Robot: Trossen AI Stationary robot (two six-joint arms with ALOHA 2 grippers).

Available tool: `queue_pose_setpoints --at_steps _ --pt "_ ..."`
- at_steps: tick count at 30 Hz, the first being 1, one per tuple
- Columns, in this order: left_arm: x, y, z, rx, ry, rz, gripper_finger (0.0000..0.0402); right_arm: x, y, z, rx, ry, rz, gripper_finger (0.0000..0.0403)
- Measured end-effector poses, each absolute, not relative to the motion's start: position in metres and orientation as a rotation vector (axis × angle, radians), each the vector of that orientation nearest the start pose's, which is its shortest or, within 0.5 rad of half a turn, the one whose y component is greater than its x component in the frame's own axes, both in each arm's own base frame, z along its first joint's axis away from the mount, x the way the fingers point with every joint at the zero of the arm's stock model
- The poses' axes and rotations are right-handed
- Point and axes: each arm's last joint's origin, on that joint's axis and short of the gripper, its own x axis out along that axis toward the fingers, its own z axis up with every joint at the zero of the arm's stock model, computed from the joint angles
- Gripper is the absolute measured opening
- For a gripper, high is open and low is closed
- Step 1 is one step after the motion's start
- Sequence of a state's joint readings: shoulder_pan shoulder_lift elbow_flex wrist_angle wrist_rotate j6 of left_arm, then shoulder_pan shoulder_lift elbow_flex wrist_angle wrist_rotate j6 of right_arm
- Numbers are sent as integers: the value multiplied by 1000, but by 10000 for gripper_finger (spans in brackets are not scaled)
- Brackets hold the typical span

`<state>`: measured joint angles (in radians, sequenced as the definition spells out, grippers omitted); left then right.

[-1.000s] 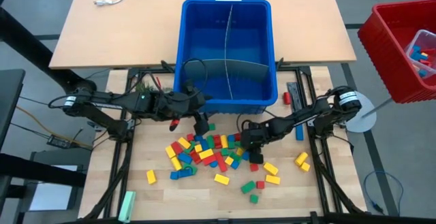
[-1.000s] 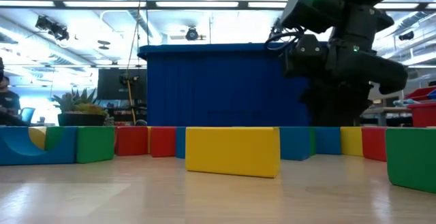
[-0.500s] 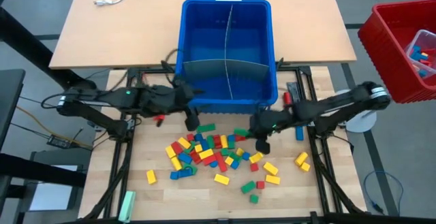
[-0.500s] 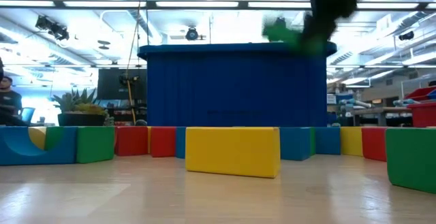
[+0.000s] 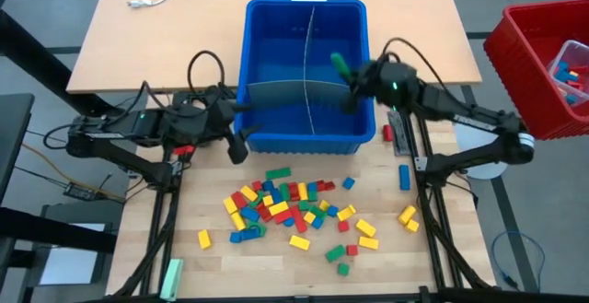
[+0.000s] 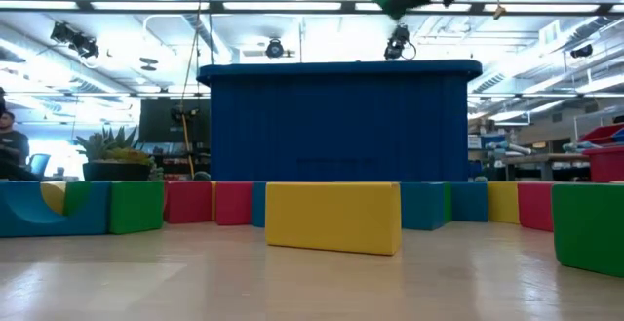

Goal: Sort blocks
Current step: Put the green block with the other green blocks into the blue bin

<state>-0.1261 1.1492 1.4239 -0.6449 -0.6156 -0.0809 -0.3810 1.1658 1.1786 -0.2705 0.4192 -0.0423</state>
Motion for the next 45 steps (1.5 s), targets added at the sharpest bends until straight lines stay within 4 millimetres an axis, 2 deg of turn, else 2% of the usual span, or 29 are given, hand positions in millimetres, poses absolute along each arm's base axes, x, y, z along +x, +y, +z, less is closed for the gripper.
queue_pose_setpoints --at_steps 6,10,14,19,22,25,29,32,39,45 --pt "218 -11 433 47 342 498 257 222 -169 373 -36 288 -975 54" --pt "215 -11 433 13 345 504 257 224 -197 362 9 262 -1012 71" --pt "212 -10 431 -4 362 510 257 231 -212 348 26 285 -1024 93" --pt "212 -10 429 -3 380 512 257 232 -210 350 34 266 -964 149" --pt "212 -10 430 -3 379 512 257 225 -199 363 23 230 -951 191" --pt "212 -10 430 -2 374 511 257 213 -177 383 11 176 -907 223" --pt "217 -11 430 -27 353 514 257 204 -135 404 32 98 -673 245" --pt "222 -12 429 -38 352 482 257 197 -103 413 69 93 -509 246" --pt "227 -18 422 -102 408 360 257 186 -45 405 218 252 -212 229" --pt "222 -24 408 -134 511 366 257 193 -7 387 297 447 -33 211"
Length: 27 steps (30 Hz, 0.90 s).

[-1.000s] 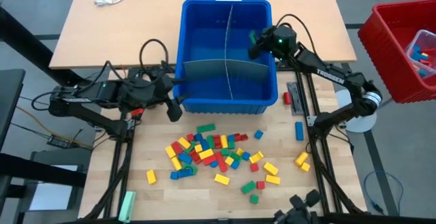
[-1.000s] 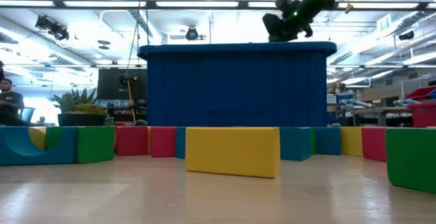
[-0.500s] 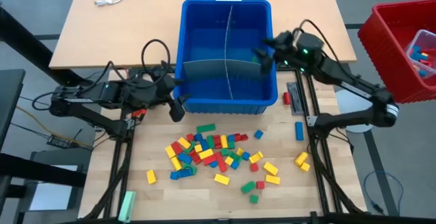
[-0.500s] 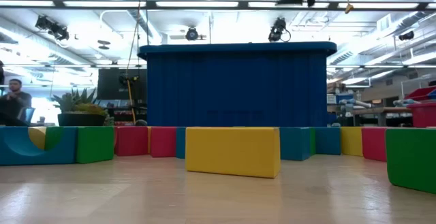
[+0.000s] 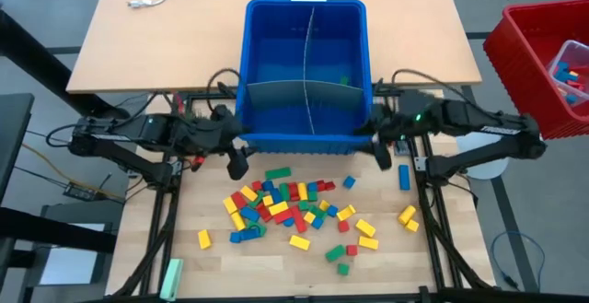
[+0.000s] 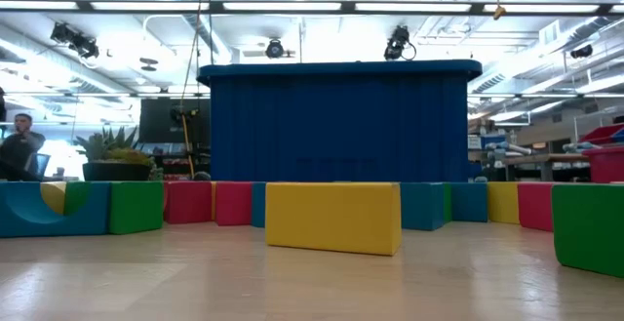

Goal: Sort blocks
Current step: Put the green block with the other green blocks into the blue bin

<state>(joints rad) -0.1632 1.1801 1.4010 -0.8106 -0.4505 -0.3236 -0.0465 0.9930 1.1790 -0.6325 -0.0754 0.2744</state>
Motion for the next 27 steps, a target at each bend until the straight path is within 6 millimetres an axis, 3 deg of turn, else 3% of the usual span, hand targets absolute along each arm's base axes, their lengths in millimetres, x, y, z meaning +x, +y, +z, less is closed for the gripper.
queue_pose_setpoints --at_steps 11,19,27 --pt "226 -37 356 -171 685 317 256 230 36 350 221 692 50 189" --pt "225 -40 306 -311 826 325 256 248 43 322 148 844 -66 179" --pt "241 -47 251 -373 923 248 256 258 42 312 89 870 -123 173"
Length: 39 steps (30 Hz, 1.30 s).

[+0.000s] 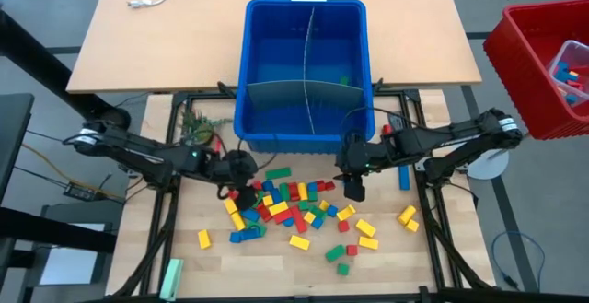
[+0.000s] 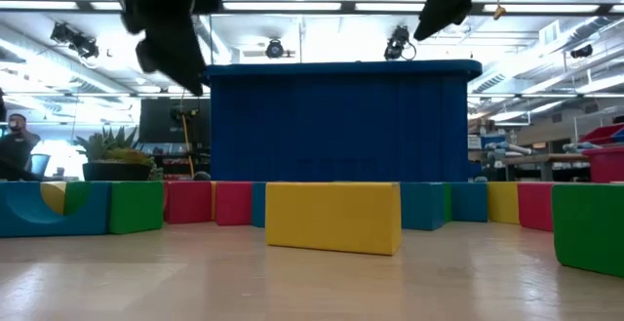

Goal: Sort blocks
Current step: Put the green block with the other green blocks into the blue bin

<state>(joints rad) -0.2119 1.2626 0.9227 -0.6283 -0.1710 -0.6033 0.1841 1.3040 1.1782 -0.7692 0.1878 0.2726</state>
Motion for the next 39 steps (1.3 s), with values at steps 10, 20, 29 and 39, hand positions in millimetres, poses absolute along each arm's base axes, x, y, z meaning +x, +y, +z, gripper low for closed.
queue_pose_setpoints --at_steps 10,20,29,39 --pt "259 -54 214 -480 1086 241 240 263 45 308 81 865 -123 171" --pt "282 -59 164 -575 1199 382 202 268 46 302 73 885 -125 171" --pt "291 -56 159 -636 1135 449 201 269 47 301 61 890 -121 169" --pt "297 -55 187 -545 1158 375 201 269 48 301 60 888 -121 168"
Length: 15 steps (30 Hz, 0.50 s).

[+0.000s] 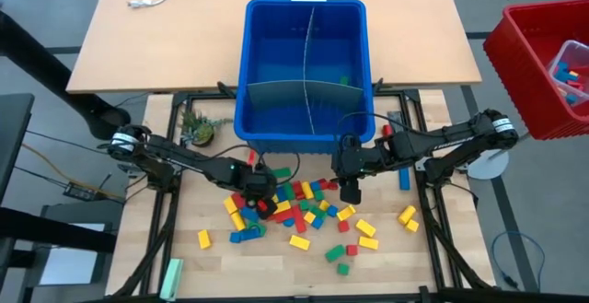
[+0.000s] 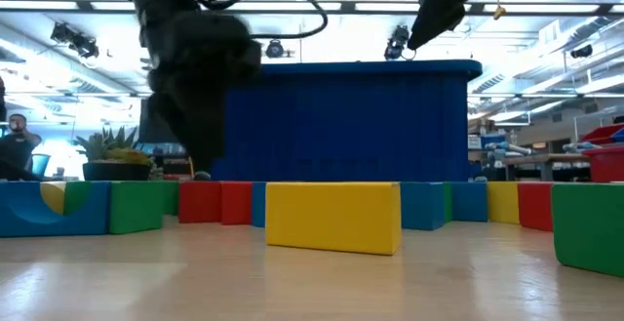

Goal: Sort blocks
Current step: Put the green block with the other green blocks into the blue bin

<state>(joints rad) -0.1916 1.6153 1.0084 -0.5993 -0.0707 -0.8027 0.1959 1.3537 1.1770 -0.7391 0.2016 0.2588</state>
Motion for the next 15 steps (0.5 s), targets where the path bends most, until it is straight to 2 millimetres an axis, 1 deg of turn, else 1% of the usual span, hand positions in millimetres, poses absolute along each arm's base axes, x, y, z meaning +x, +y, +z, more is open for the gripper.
queue_pose_setpoints --at_steps 2,4,10,15 --pt "291 -55 184 -504 1214 391 201 269 48 301 60 888 -121 169" --pt "289 -56 184 -473 1235 383 201 269 48 301 62 888 -121 169" --pt "292 -59 182 -427 1201 386 201 270 48 301 64 884 -121 167" --pt "297 -59 172 -416 1191 444 201 270 48 301 65 884 -122 167"
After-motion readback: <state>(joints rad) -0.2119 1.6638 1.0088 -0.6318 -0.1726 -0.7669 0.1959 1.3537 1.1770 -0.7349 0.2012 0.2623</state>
